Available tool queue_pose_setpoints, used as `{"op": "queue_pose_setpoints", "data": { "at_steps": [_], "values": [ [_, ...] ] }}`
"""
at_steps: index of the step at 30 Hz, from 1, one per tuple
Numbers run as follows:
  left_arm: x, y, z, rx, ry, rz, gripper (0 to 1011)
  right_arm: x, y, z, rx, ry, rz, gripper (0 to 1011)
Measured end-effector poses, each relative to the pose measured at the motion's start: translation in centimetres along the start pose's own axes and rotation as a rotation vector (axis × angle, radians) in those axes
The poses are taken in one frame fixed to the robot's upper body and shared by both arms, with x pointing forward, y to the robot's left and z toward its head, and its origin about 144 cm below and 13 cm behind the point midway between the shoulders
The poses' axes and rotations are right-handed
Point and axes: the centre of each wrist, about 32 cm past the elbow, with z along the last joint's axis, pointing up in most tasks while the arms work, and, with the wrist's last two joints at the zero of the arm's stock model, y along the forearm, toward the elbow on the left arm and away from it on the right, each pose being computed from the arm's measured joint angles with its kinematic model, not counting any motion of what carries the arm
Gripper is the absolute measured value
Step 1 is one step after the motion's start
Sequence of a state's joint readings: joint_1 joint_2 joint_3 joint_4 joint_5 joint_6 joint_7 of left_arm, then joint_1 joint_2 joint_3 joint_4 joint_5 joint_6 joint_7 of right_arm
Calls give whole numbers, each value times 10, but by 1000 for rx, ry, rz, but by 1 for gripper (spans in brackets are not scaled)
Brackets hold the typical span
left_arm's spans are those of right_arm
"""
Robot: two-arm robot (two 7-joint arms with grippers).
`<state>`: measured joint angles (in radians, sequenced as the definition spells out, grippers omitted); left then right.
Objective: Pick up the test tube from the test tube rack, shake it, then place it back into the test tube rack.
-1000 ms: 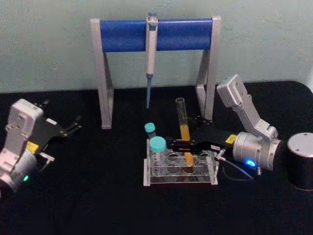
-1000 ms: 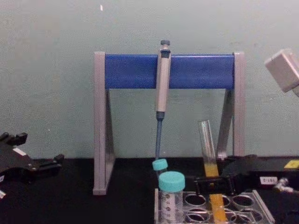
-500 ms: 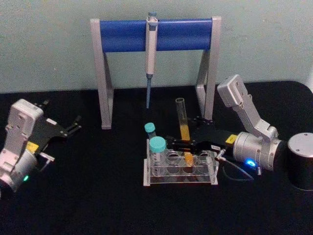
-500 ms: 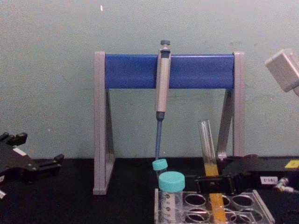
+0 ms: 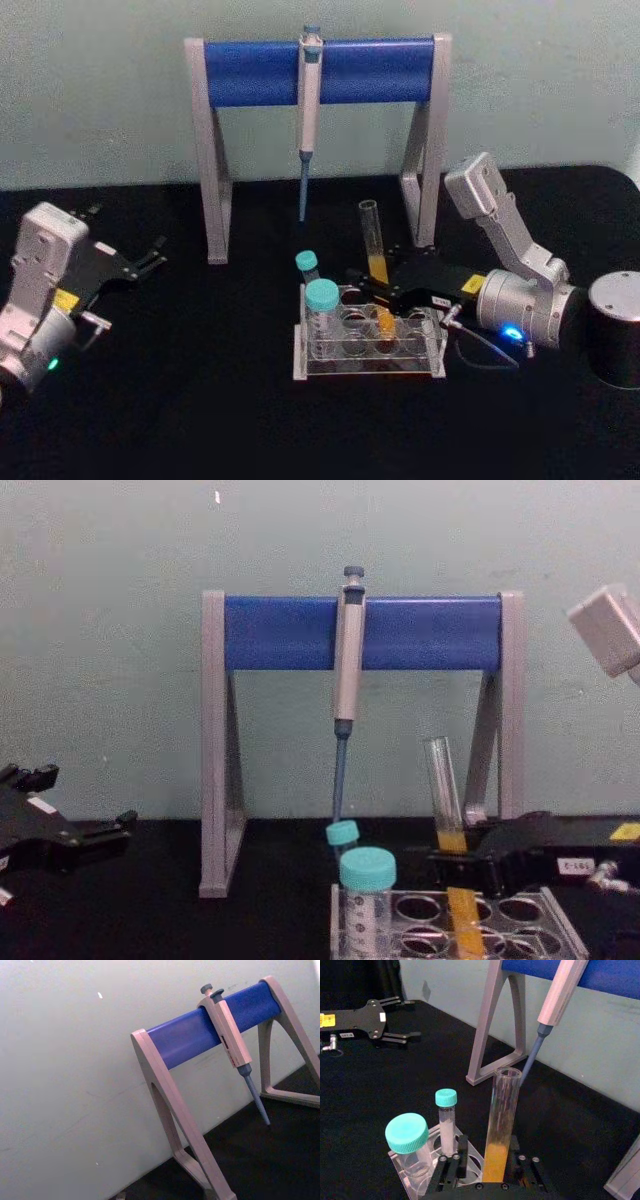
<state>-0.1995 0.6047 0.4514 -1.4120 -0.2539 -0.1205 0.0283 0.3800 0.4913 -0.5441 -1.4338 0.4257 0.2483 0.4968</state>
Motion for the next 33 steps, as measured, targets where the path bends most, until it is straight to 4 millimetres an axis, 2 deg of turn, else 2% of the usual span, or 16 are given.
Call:
{"op": "queue_pose_setpoints", "data": {
  "at_steps": [4,9,33],
  "values": [
    [0,0,0,0,0,0,1001,0,0,0,0,0,0,353],
    [0,0,0,0,0,0,1001,0,0,0,0,1,0,229],
    [0,0,0,0,0,0,1001,-1,-1,-3,17,-3,0,224]
  ]
}}
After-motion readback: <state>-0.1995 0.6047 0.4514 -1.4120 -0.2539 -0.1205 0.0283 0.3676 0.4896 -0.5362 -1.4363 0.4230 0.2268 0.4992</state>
